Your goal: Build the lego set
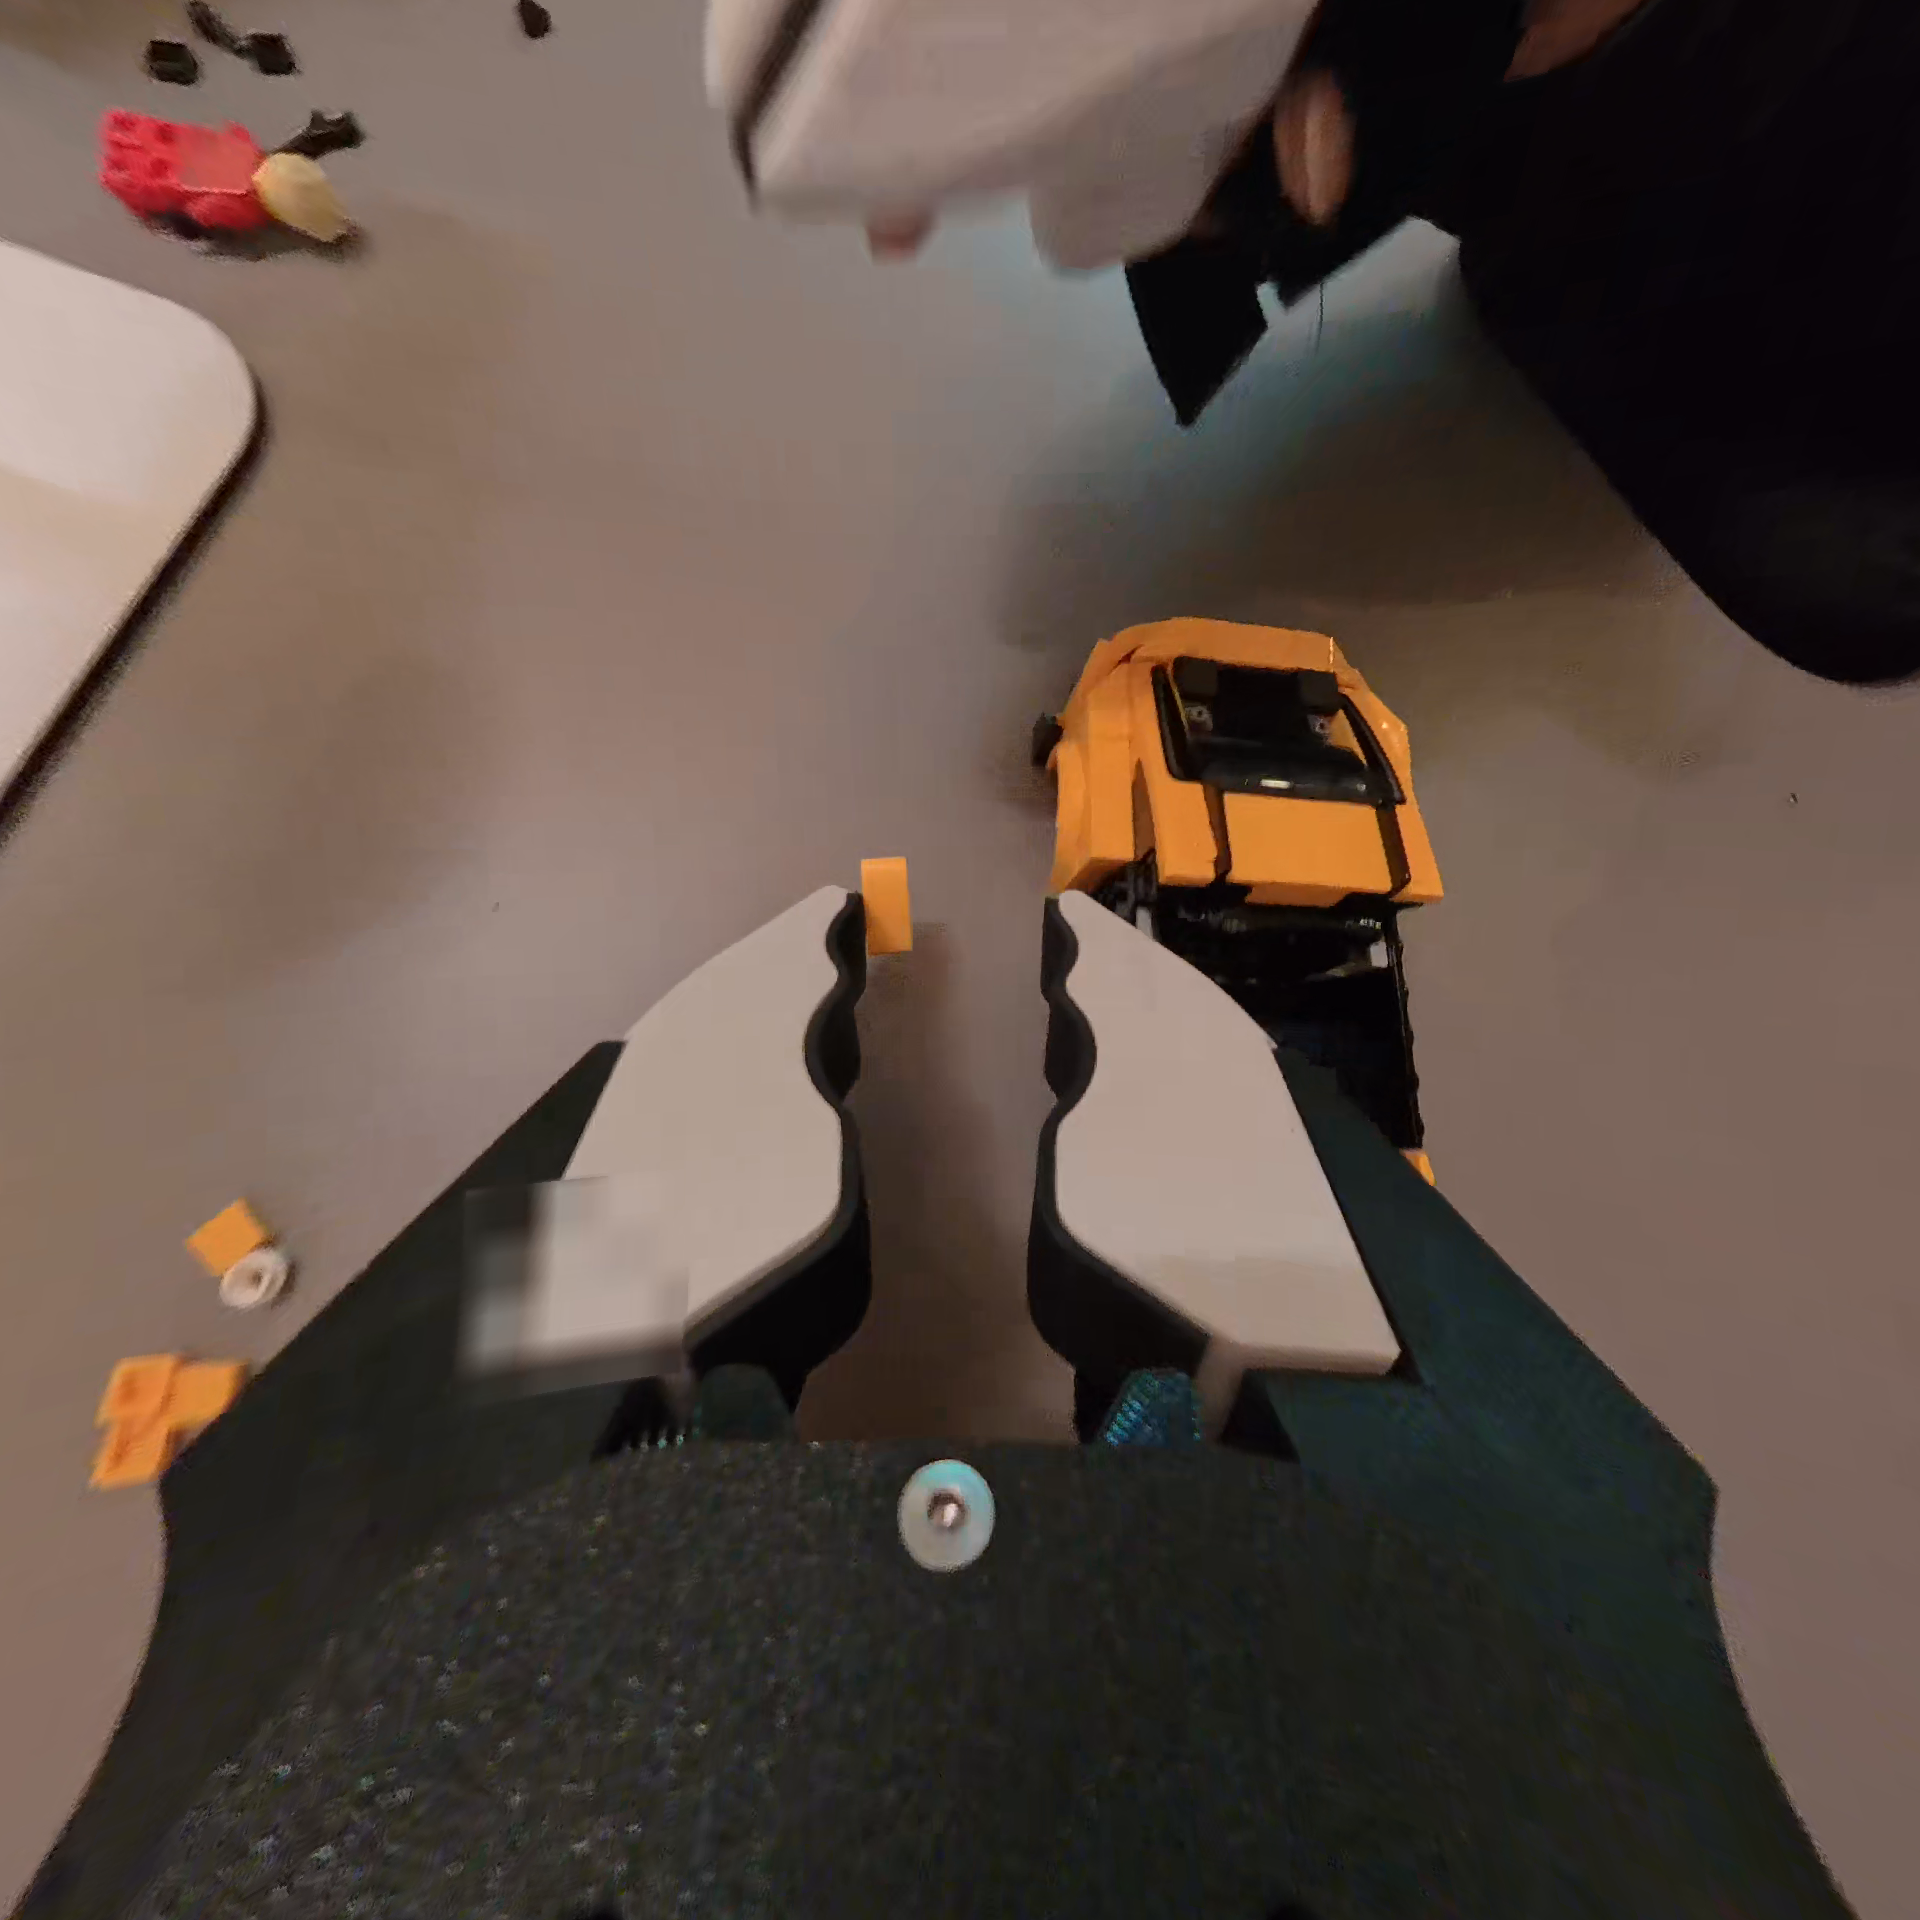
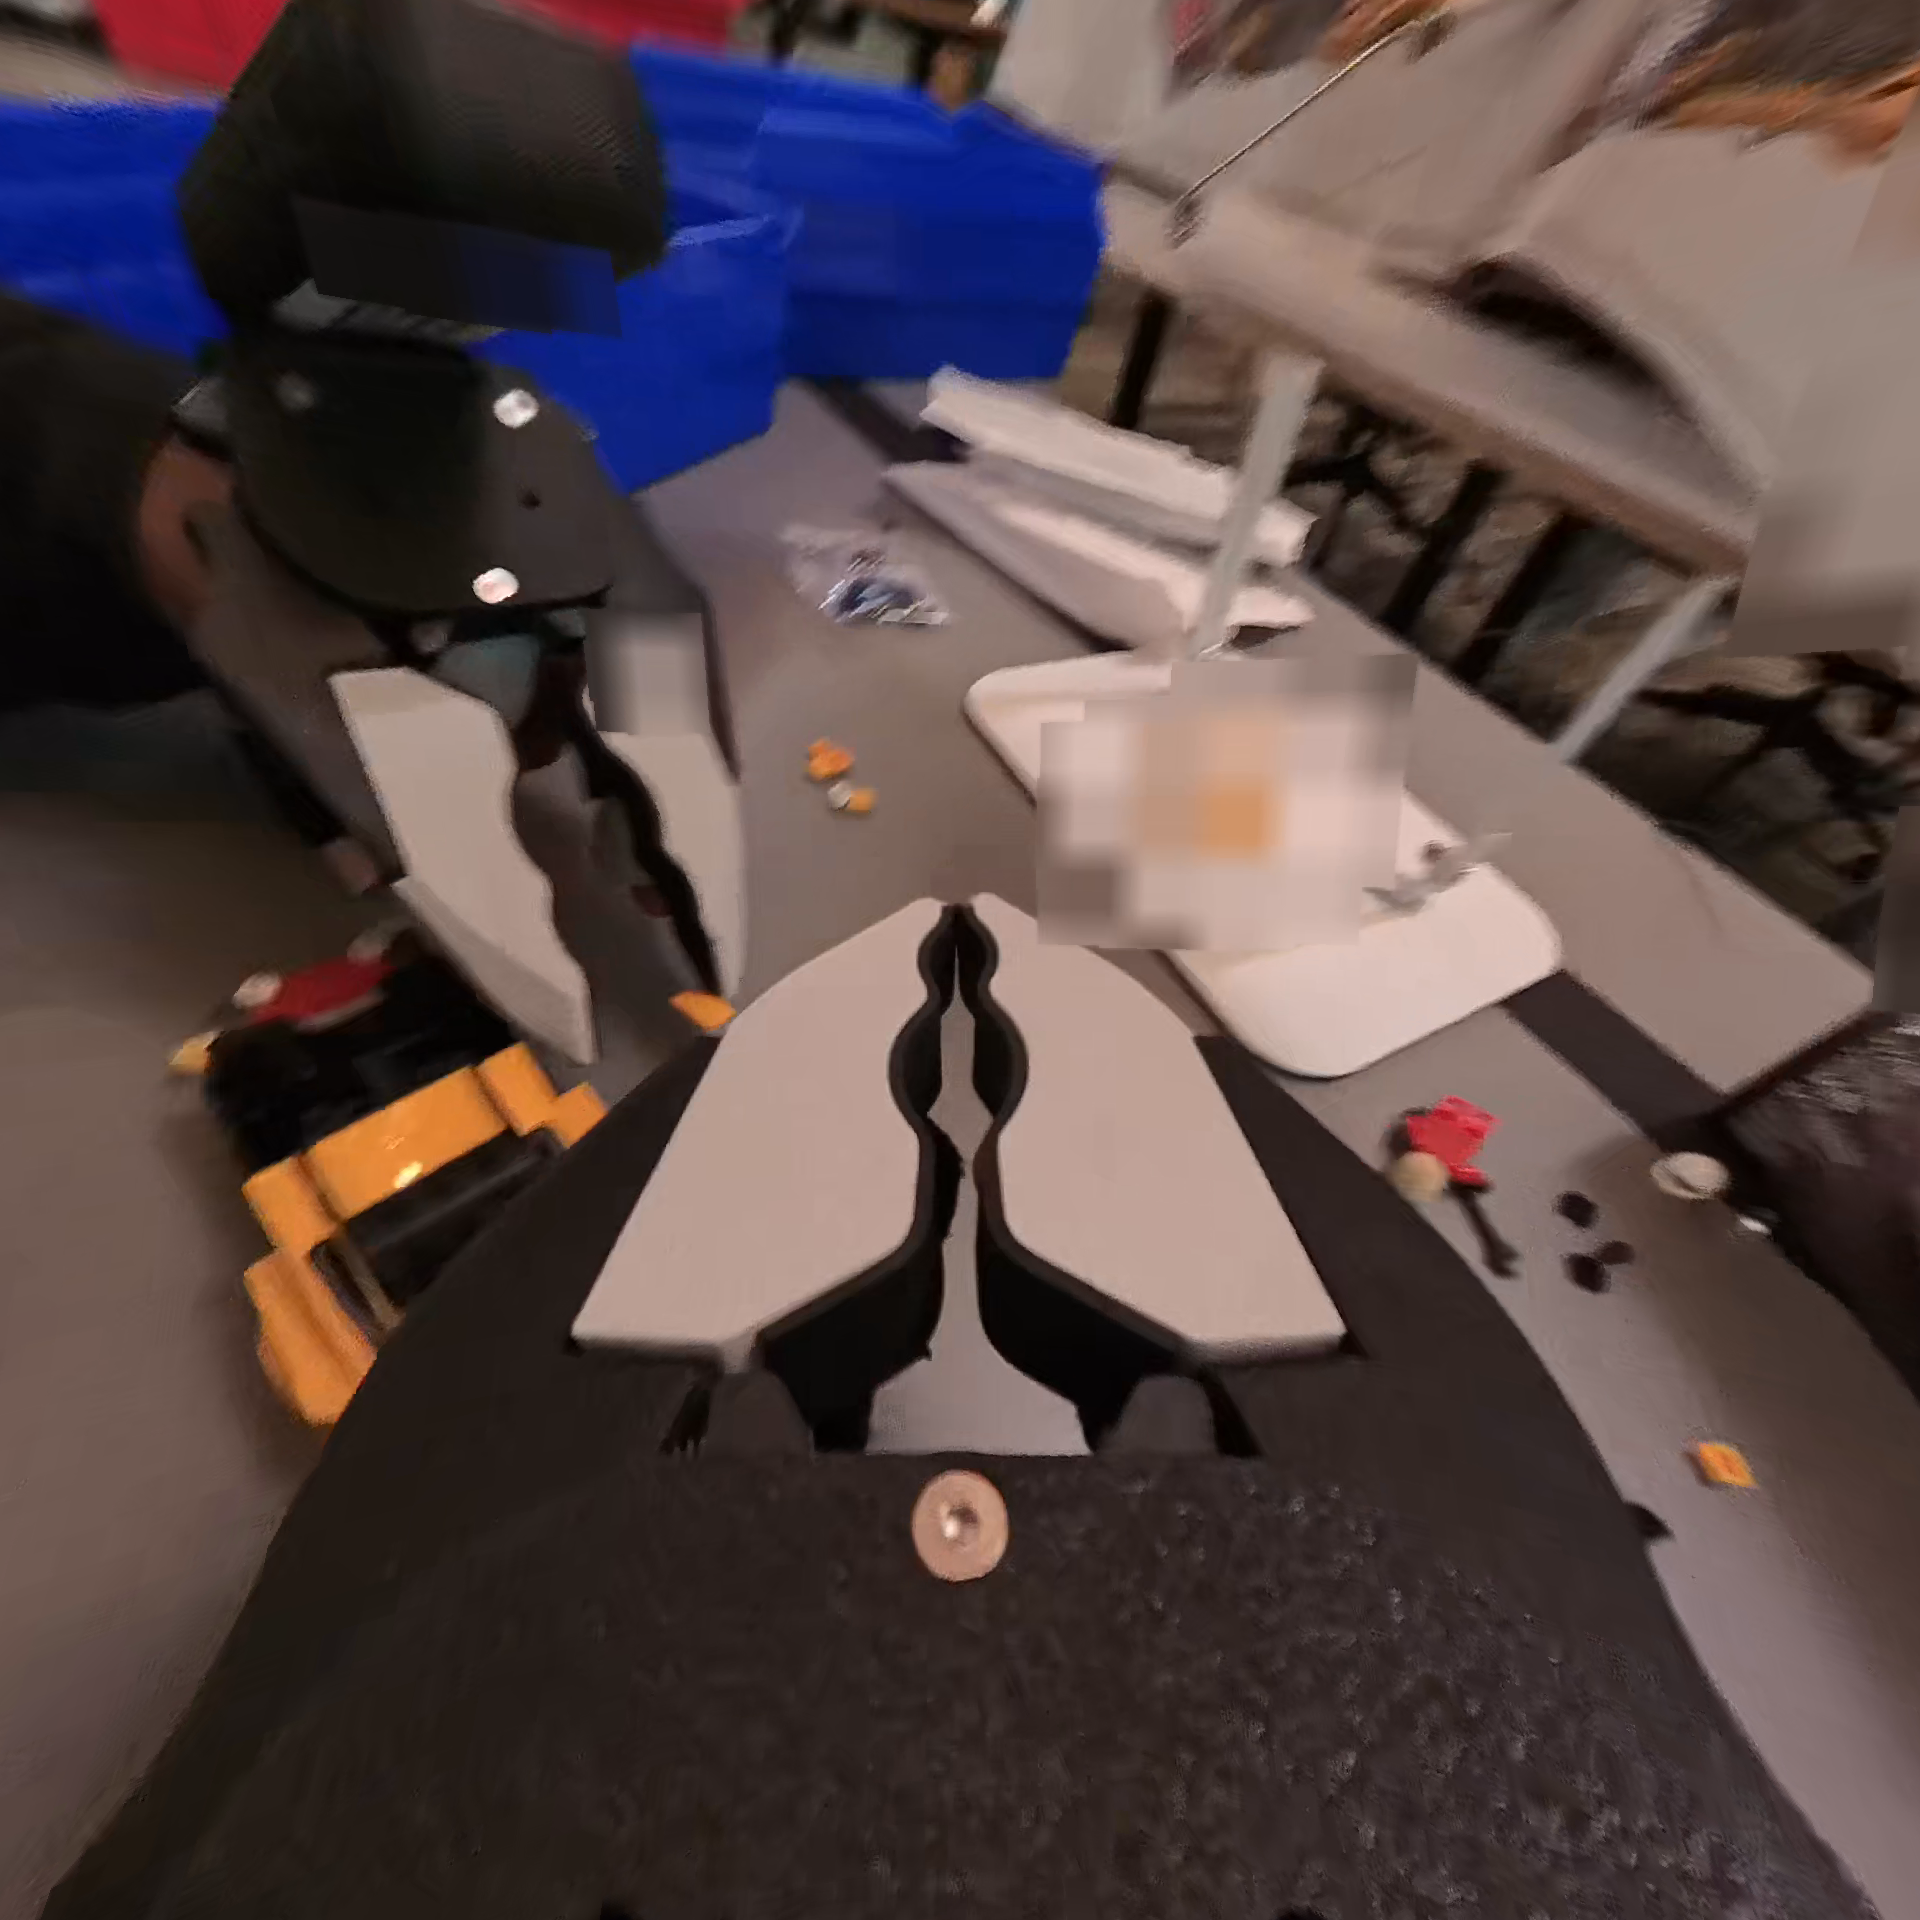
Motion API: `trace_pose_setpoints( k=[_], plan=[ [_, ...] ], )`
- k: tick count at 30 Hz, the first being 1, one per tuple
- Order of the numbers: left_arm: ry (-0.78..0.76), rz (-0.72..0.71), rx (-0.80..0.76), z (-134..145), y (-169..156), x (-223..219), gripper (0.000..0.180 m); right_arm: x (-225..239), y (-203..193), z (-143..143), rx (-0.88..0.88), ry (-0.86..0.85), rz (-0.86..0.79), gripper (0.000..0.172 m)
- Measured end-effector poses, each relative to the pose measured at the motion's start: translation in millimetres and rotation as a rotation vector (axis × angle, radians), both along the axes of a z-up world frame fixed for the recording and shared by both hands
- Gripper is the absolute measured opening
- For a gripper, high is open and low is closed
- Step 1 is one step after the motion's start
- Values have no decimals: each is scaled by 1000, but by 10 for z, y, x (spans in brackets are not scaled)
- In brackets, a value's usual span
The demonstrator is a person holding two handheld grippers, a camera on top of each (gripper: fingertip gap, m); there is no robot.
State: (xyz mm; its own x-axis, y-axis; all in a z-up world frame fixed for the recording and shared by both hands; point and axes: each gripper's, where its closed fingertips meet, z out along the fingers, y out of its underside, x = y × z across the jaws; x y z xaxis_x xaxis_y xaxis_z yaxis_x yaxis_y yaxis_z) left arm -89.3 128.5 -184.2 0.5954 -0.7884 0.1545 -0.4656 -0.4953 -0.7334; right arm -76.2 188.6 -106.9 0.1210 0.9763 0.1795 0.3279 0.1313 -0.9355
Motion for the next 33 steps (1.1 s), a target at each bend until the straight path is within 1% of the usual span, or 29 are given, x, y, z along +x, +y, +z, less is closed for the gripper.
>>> trace_pose_setpoints(
  k=[2, 3, 5, 7, 9, 12, 17, 20, 22, 24, 27, 30, 31, 33],
  plan=[
    [4, -29, 13, -22, 50, 96, 29, -9, -185, -189, -45, -103, 129, 0],
    [14, -53, 13, -35, 76, 133, 31, 13, -268, -287, -62, -161, 197, 0],
    [21, -123, 2, -50, 108, 215, 32, 56, -300, -433, -56, -241, 268, 0],
    [21, -195, -34, -78, 106, 292, 34, 103, -308, -546, -95, -297, 317, 0],
    [37, -232, -50, -124, 134, 339, 37, 140, -306, -641, -116, -332, 333, 0],
    [7, -250, -48, -108, 153, 413, 37, 165, -367, -724, -98, -380, 362, 0],
    [-18, -268, -40, -93, 109, 431, 39, 180, -307, -890, -13, -502, 315, 0],
    [-8, -263, -41, -92, 96, 385, 41, 182, -324, -896, 25, -523, 313, 0],
    [47, -237, -13, -67, 110, 253, 41, 183, -326, -877, 15, -503, 311, 0],
    [110, -143, 45, 77, 186, -4, 36, 180, -281, -799, -6, -449, 288, 0],
    [174, 137, 164, 488, 369, -570, 30, 151, -138, -560, -39, -298, 219, 0],
    [128, 409, 291, 909, 453, -1061, 27, 123, 70, -293, -64, -128, 114, 0],
    [101, 491, 323, 1000, 464, -1192, 27, 123, 140, -215, -63, -77, 75, 0],
    [40, 620, 363, 1097, 462, -1377, 26, 144, 261, -78, -50, 6, 4, 0]
  ],
)
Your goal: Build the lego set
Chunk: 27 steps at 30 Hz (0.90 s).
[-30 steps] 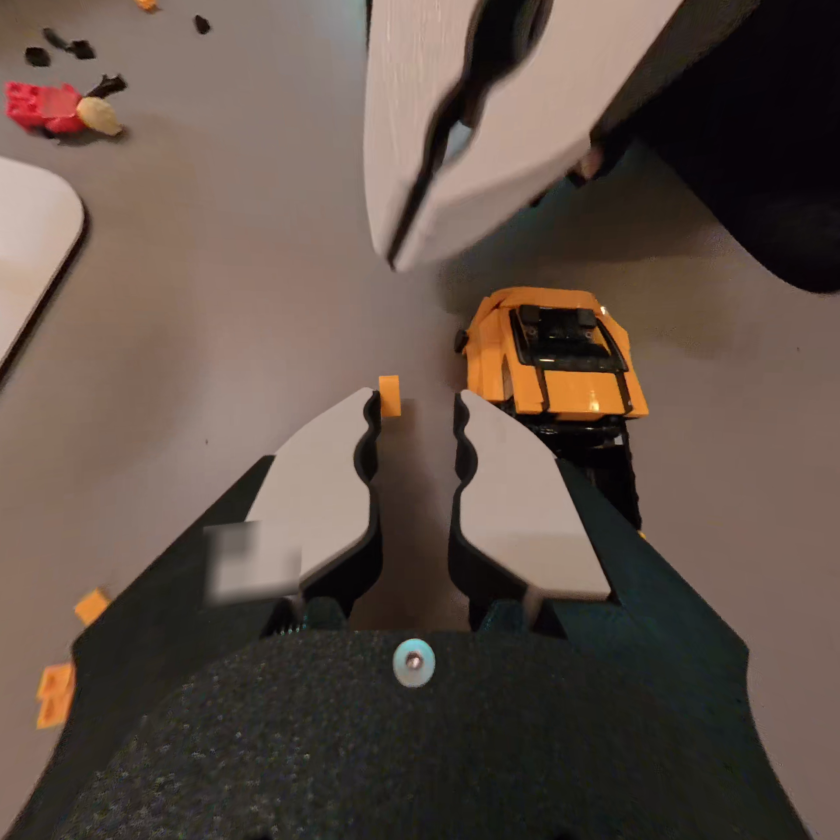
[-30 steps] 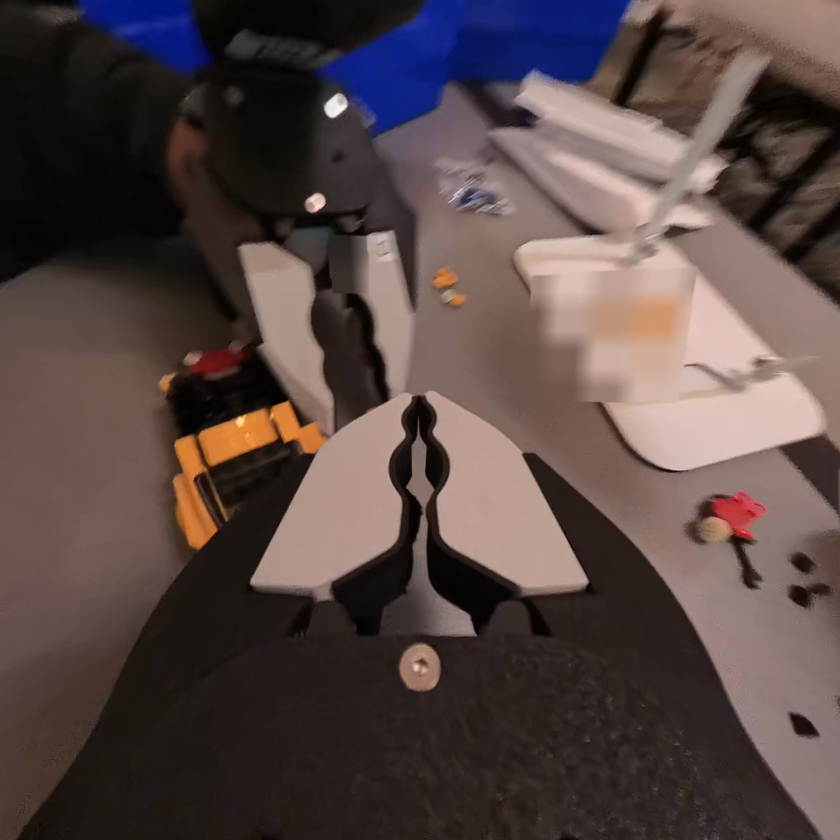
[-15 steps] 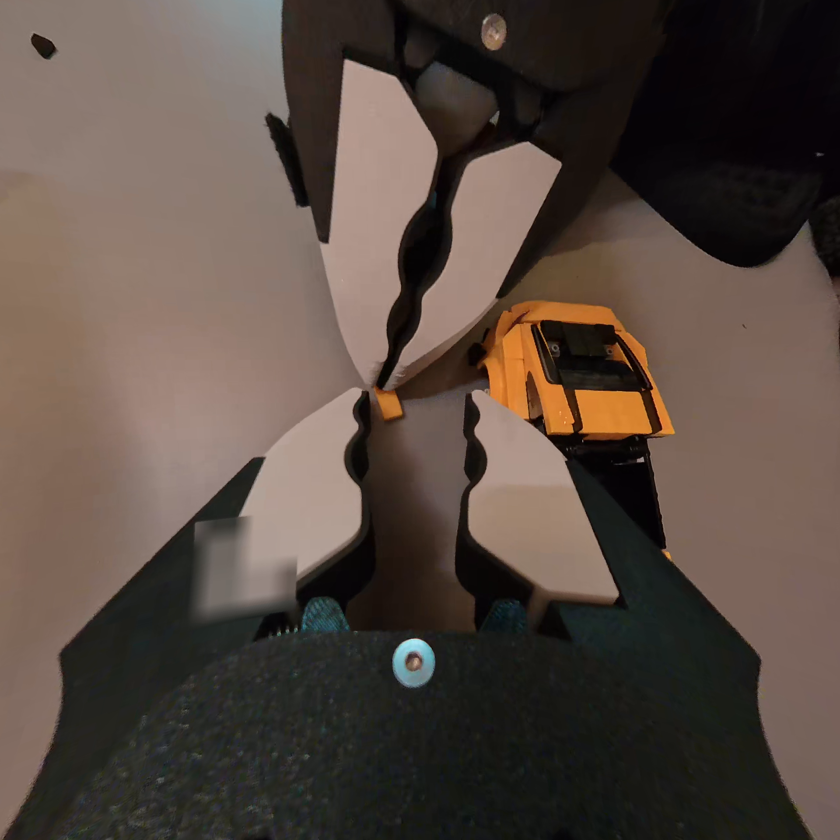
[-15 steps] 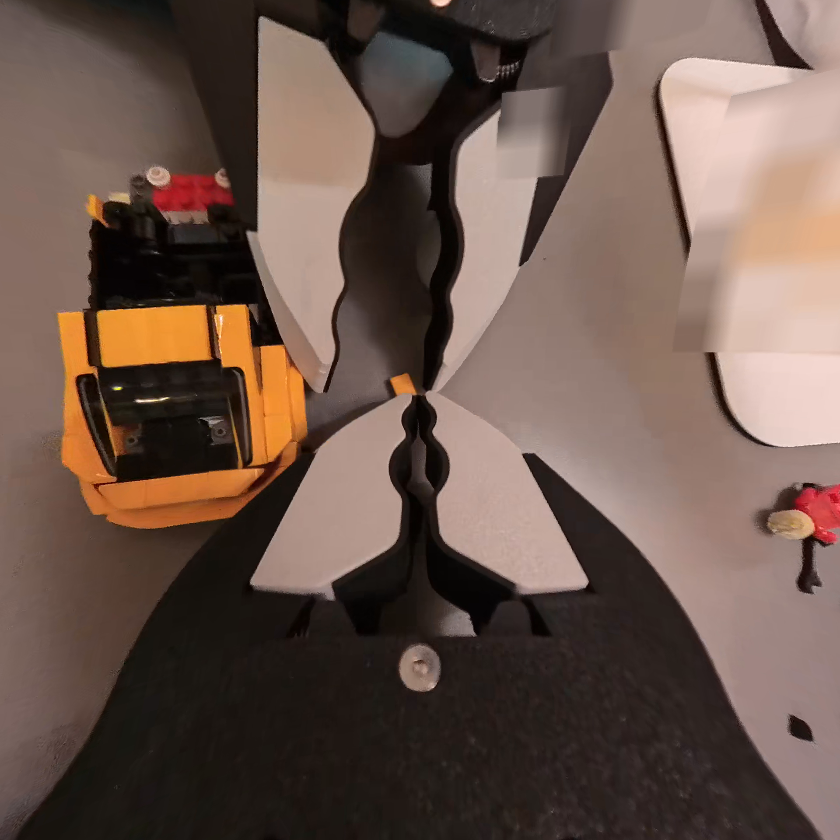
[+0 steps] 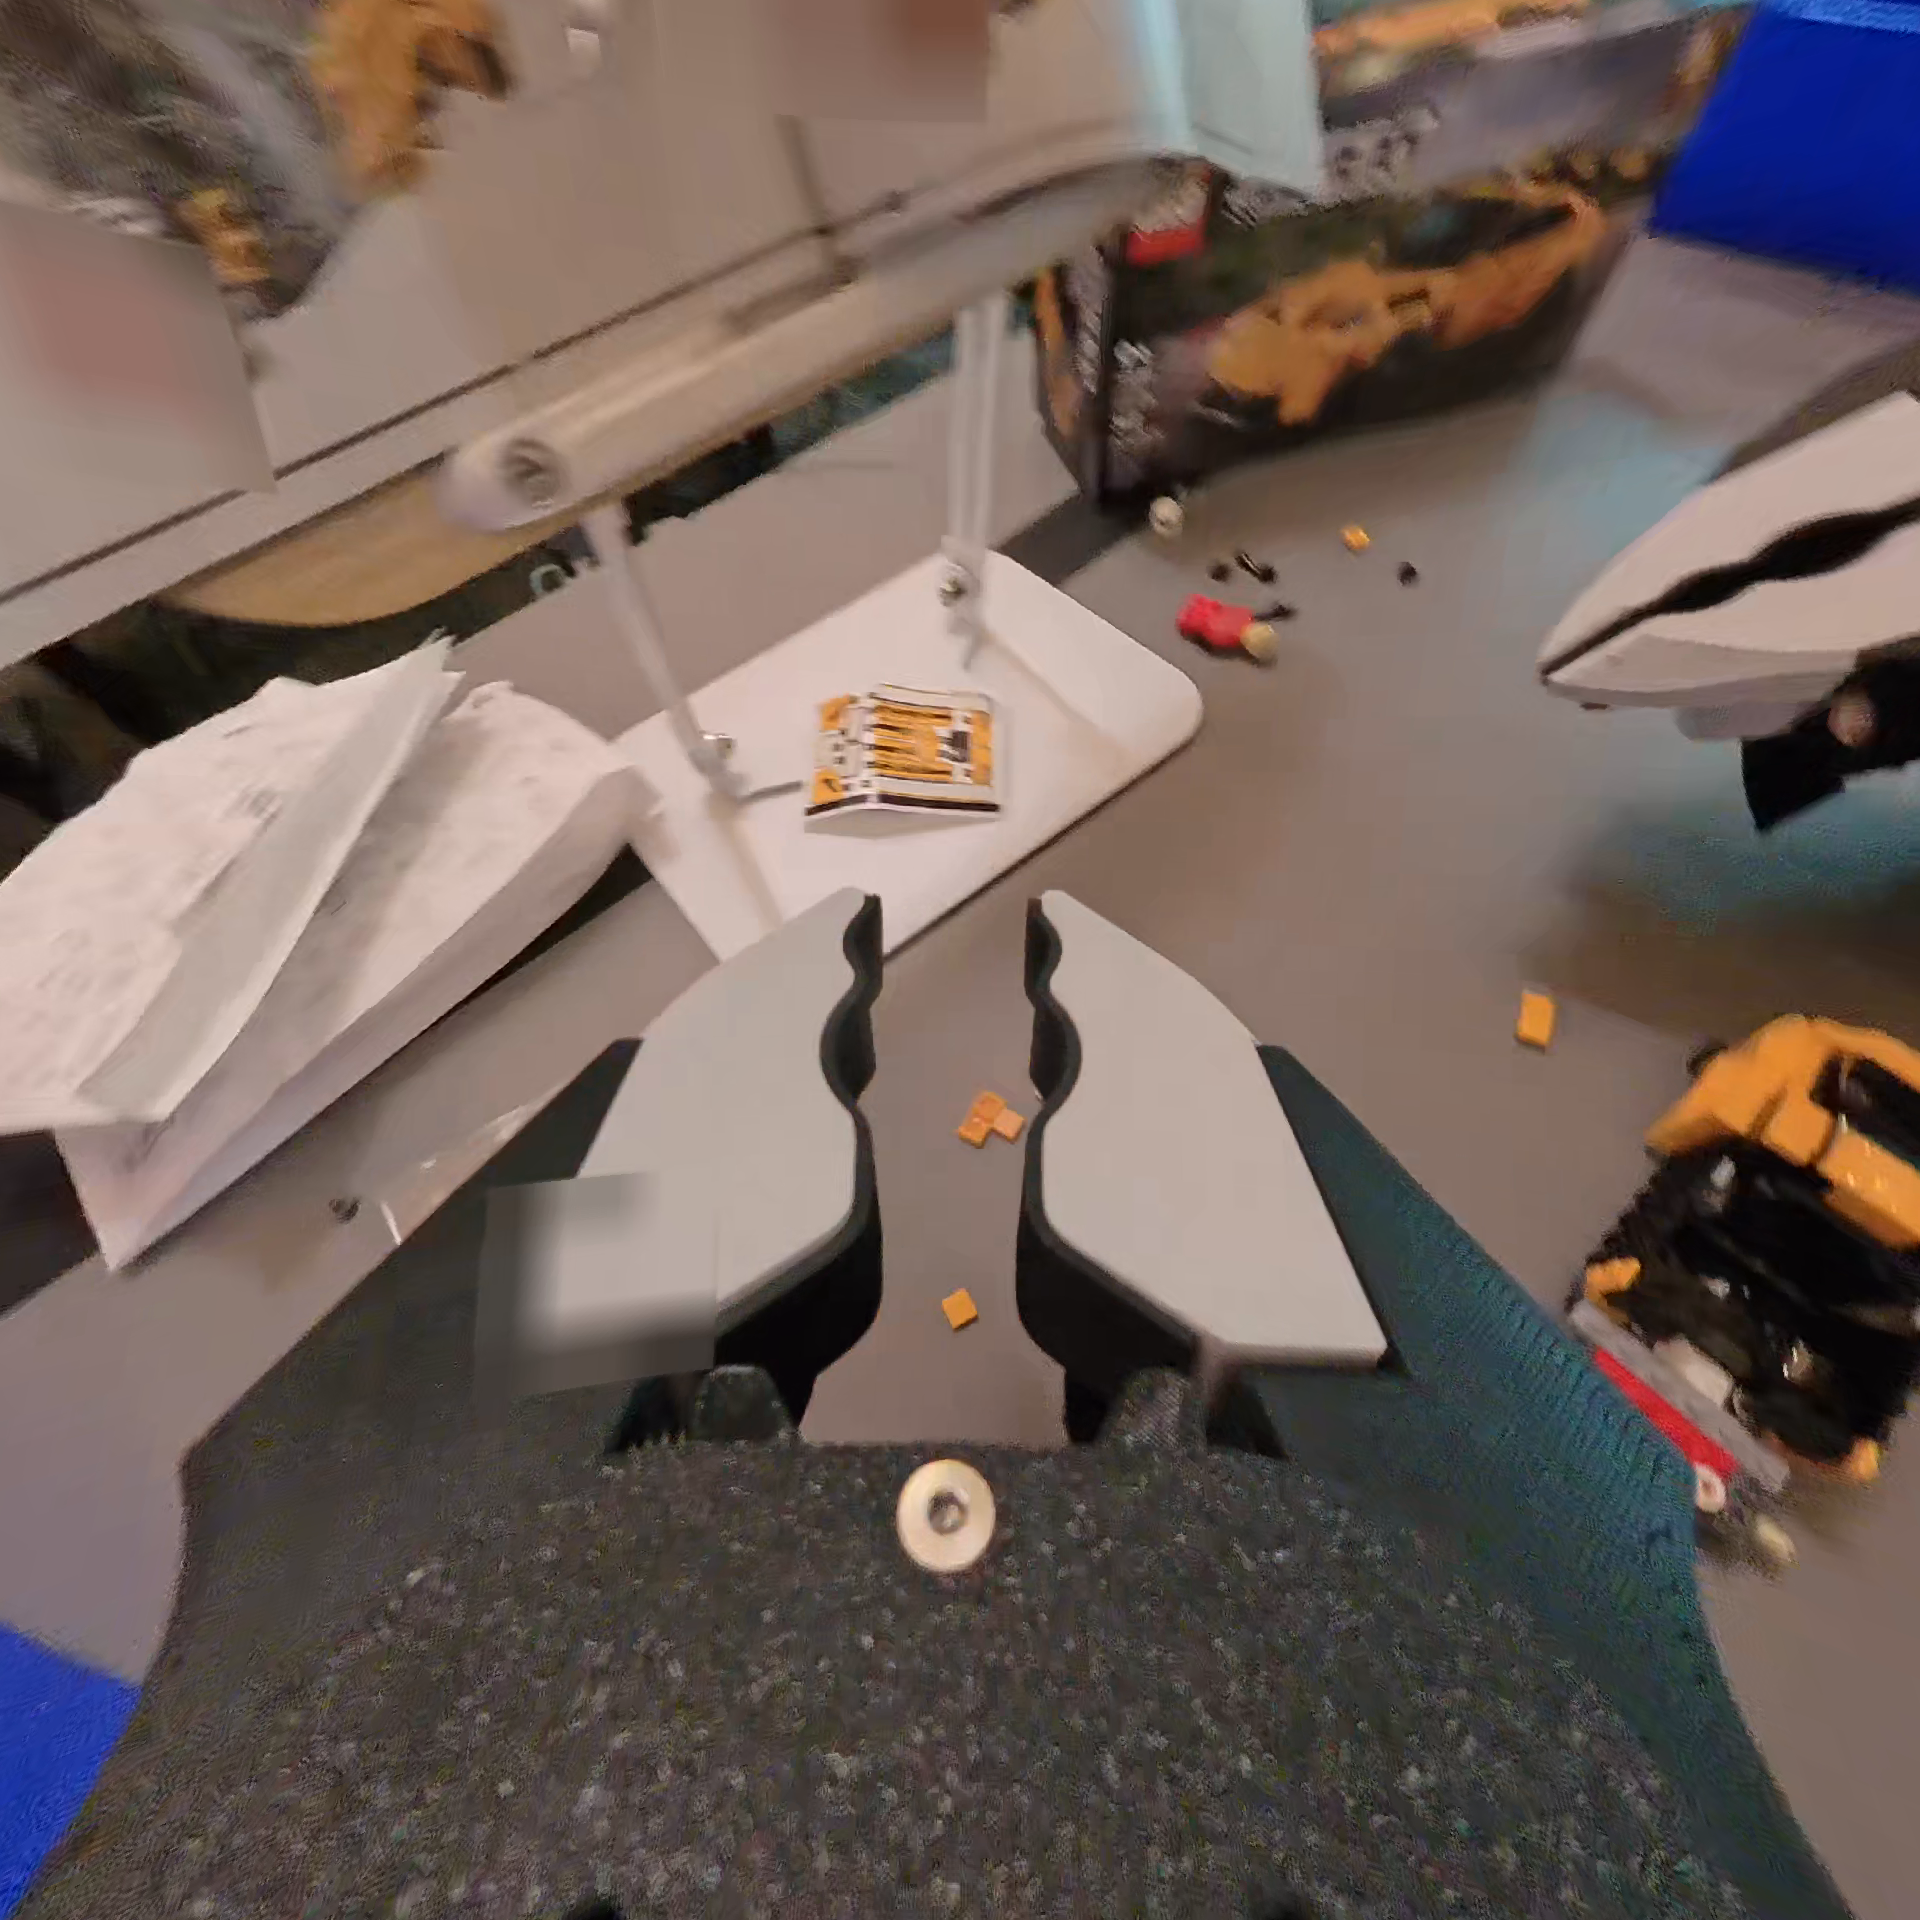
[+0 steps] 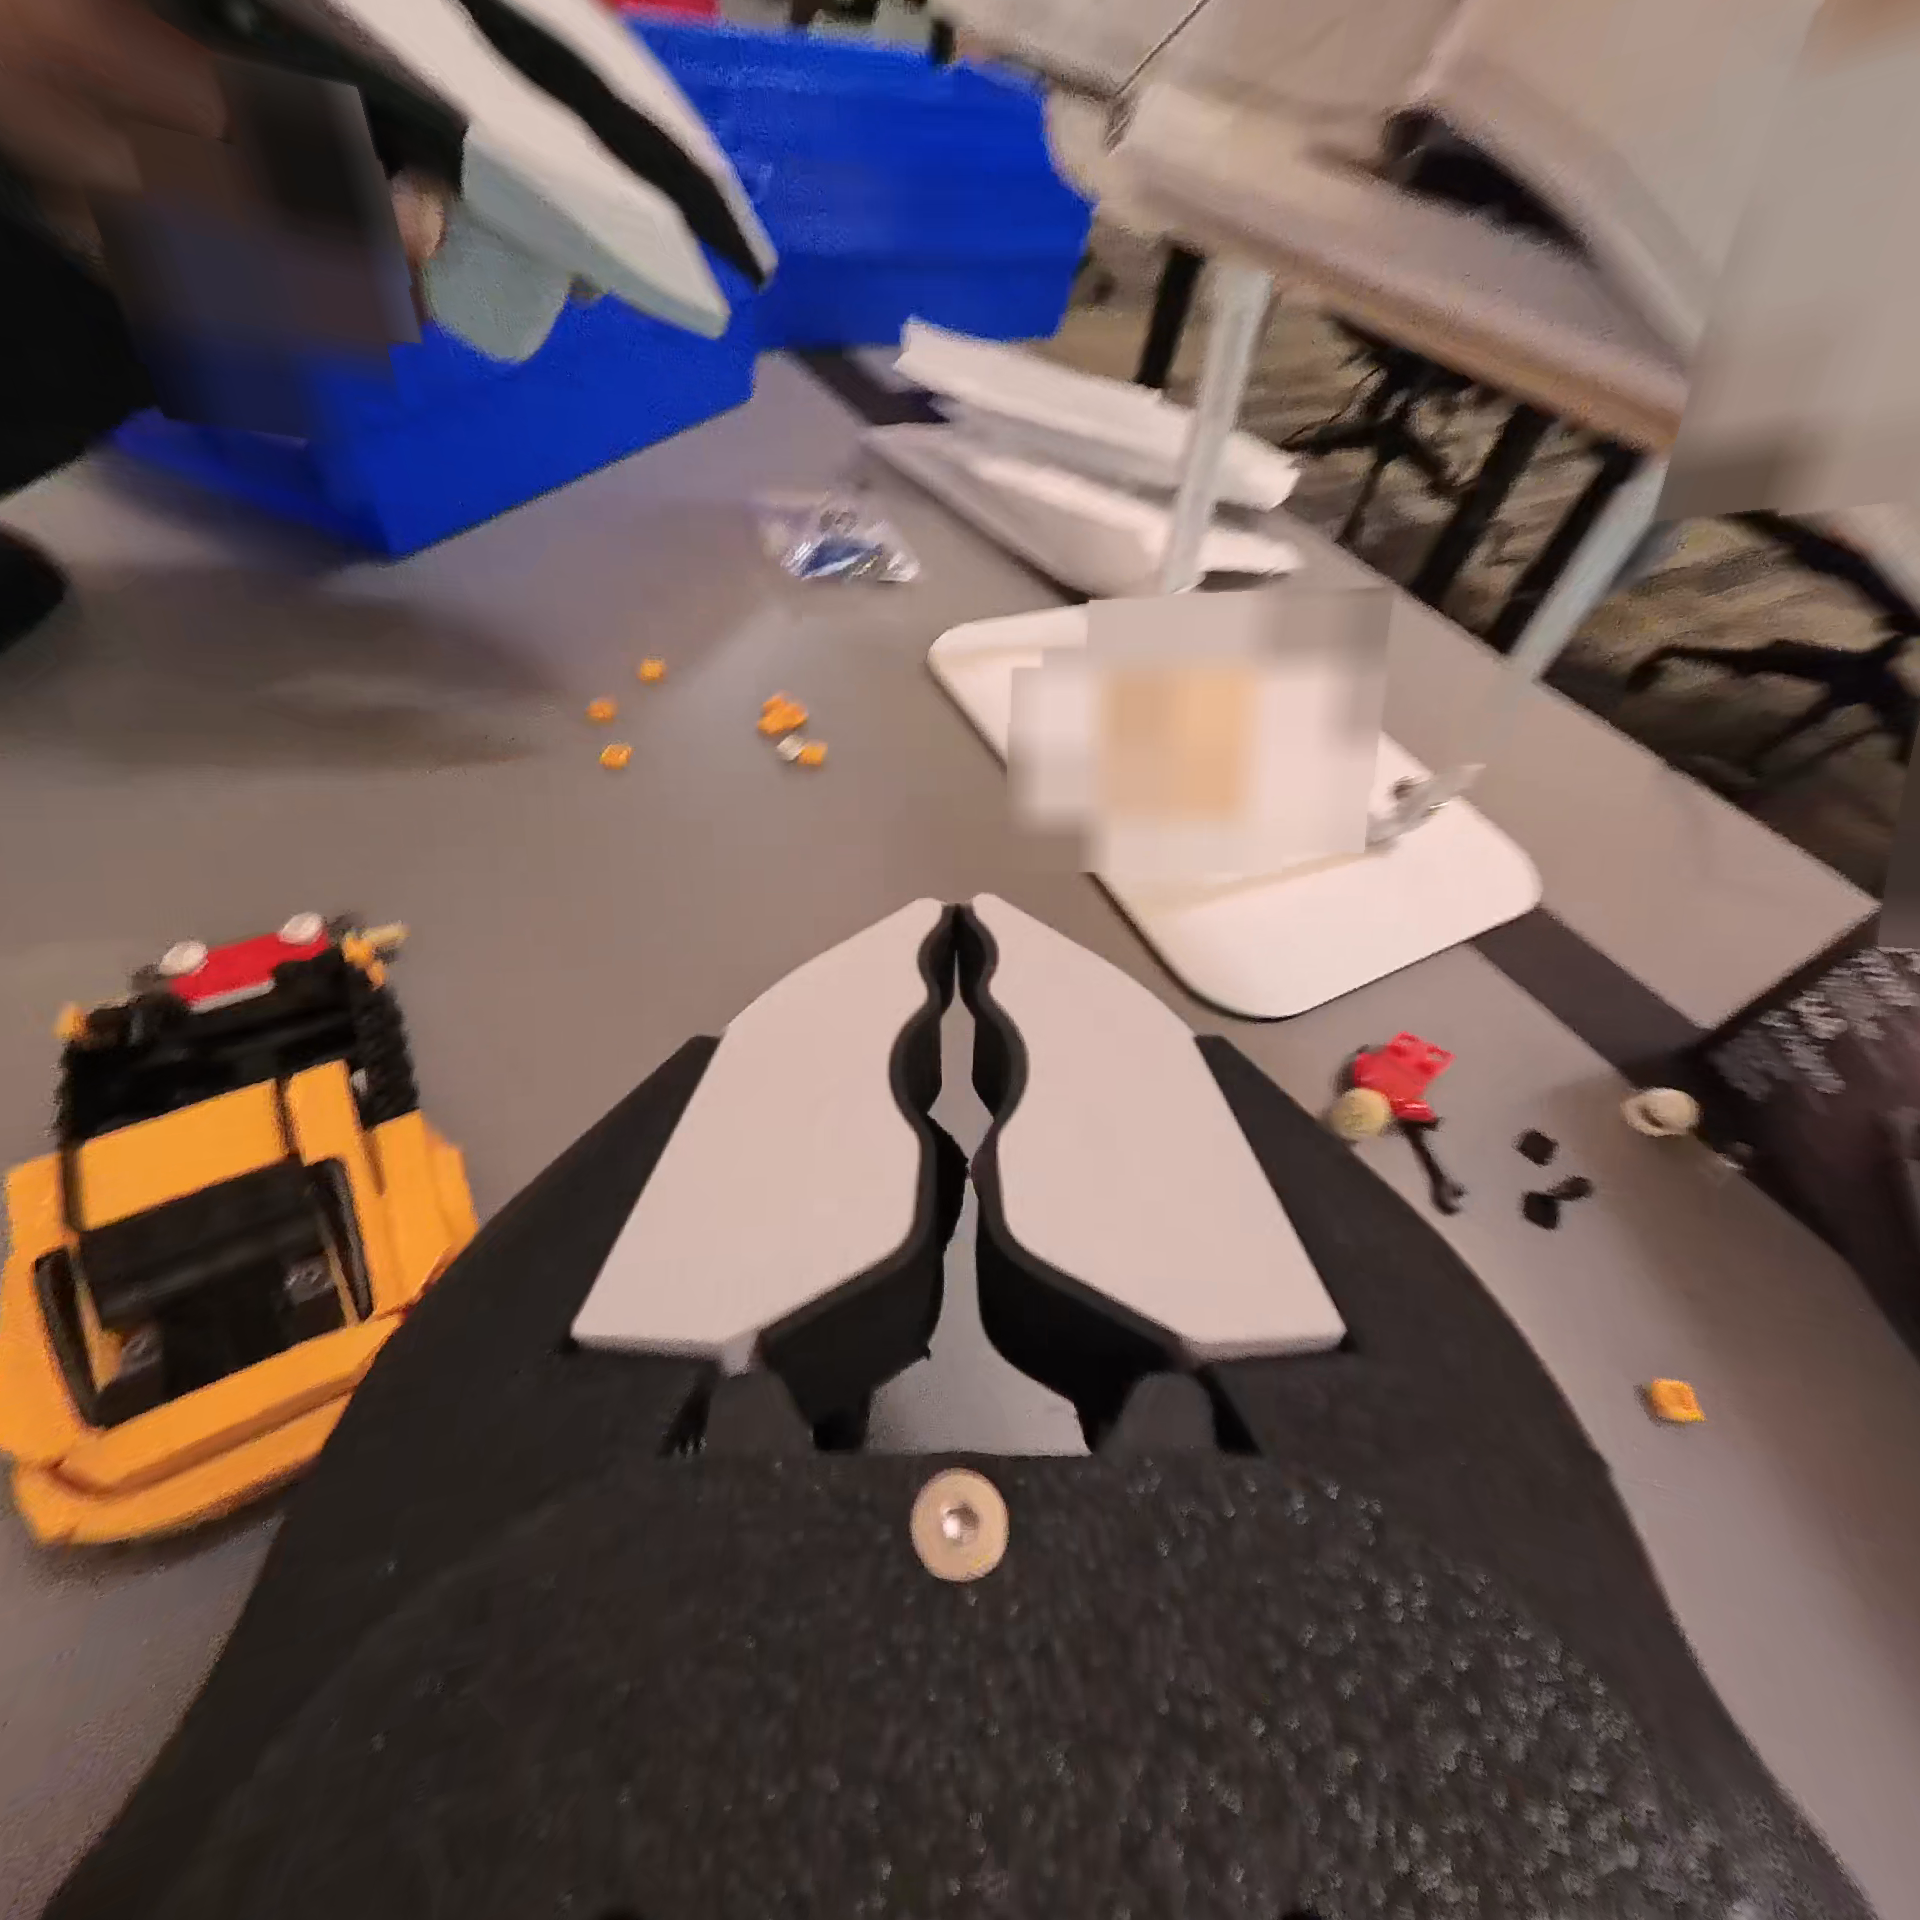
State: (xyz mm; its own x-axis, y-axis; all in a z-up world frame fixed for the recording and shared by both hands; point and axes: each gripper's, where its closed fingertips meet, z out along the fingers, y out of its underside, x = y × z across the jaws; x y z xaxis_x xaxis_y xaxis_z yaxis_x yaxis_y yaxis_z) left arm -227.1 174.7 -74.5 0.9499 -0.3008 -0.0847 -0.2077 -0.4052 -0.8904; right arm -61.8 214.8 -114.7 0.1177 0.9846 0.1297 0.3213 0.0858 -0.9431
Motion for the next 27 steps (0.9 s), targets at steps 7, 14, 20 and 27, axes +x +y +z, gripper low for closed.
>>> trace_pose_setpoints(
  k=[7, 14, 20, 27],
  plan=[
    [-14, 207, -41, -210, -115, -266, 22, 228, 330, 520, 55, 286, -227, 0],
    [140, 103, -283, -893, -168, -74, 26, 337, 431, 639, 73, 358, -308, 0],
    [225, -2, -350, -1243, -49, -11, 33, 293, 393, 598, 61, 340, -288, 0],
    [94, -74, -427, -1282, 4, 48, 27, 147, 207, 481, 21, 281, -170, 0]
  ],
)
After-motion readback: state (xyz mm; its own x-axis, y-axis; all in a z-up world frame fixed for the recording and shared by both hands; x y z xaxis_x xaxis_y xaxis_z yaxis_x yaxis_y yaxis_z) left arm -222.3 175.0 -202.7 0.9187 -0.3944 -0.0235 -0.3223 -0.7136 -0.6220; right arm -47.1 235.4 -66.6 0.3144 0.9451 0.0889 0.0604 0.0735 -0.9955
